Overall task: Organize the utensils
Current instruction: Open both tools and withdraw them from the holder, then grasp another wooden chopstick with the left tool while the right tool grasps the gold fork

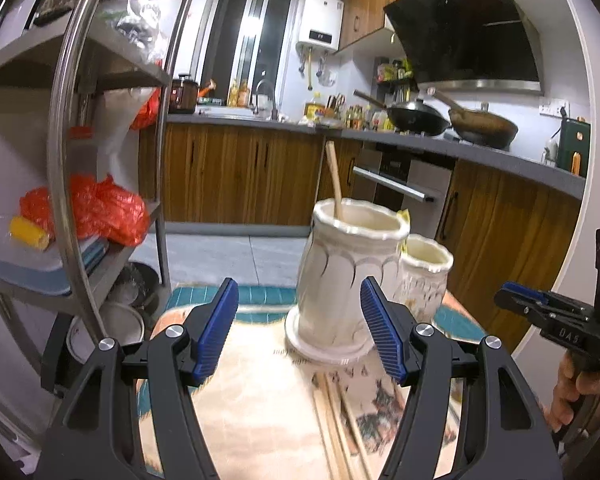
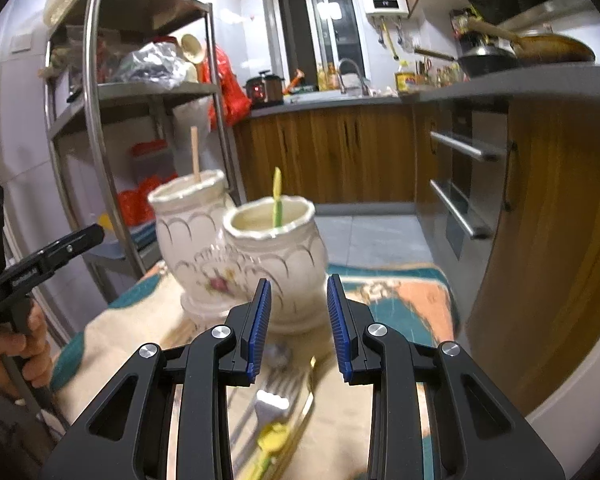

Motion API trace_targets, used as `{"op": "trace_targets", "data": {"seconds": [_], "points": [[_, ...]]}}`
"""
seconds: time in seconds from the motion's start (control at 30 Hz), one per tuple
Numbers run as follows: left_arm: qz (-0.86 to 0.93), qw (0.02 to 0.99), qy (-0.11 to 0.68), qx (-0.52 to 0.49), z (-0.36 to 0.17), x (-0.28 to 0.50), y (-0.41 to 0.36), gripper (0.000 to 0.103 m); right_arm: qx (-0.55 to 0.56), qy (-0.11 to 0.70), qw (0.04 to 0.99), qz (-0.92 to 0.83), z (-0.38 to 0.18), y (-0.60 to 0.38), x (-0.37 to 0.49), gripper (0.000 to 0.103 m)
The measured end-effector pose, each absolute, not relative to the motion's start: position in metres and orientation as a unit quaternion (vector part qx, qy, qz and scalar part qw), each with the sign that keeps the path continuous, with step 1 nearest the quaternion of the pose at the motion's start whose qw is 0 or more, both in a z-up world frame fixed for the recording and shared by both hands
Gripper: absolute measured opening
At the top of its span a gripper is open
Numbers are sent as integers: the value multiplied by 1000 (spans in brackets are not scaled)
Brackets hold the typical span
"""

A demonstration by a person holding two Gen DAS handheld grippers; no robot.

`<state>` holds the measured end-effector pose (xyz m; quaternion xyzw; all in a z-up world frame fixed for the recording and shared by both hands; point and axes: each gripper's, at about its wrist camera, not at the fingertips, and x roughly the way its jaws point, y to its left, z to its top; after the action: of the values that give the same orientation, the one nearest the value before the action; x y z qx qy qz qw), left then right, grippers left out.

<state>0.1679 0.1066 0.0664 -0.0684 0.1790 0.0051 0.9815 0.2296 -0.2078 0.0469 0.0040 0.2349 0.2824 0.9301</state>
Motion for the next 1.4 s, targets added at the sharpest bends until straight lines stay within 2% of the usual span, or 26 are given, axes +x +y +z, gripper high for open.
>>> {"op": "trace_targets", "data": {"seconds": [0.13, 0.33, 0.57, 0.8, 1.0, 1.13, 1.4], "points": [[4, 975, 206, -84, 51, 159, 113, 62, 11, 258, 924, 281, 39, -220, 229, 31], [-3, 969, 234, -77, 38, 153, 111, 53, 2, 293, 913, 283, 24, -231, 226, 30], [-24, 959, 278, -45, 23, 156, 97, 38, -17, 354, 883, 308, 1, -221, 225, 29], [-43, 942, 331, -22, 6, 164, 86, 34, -20, 393, 867, 307, -13, -212, 235, 22], [-53, 931, 361, 1, -5, 169, 77, 31, -19, 408, 855, 319, -16, -205, 243, 21], [-49, 922, 384, 11, -15, 172, 75, 27, -27, 418, 851, 318, -18, -200, 245, 15], [-48, 922, 385, 10, -16, 173, 77, 27, -22, 418, 853, 311, -18, -205, 249, 12]]}}
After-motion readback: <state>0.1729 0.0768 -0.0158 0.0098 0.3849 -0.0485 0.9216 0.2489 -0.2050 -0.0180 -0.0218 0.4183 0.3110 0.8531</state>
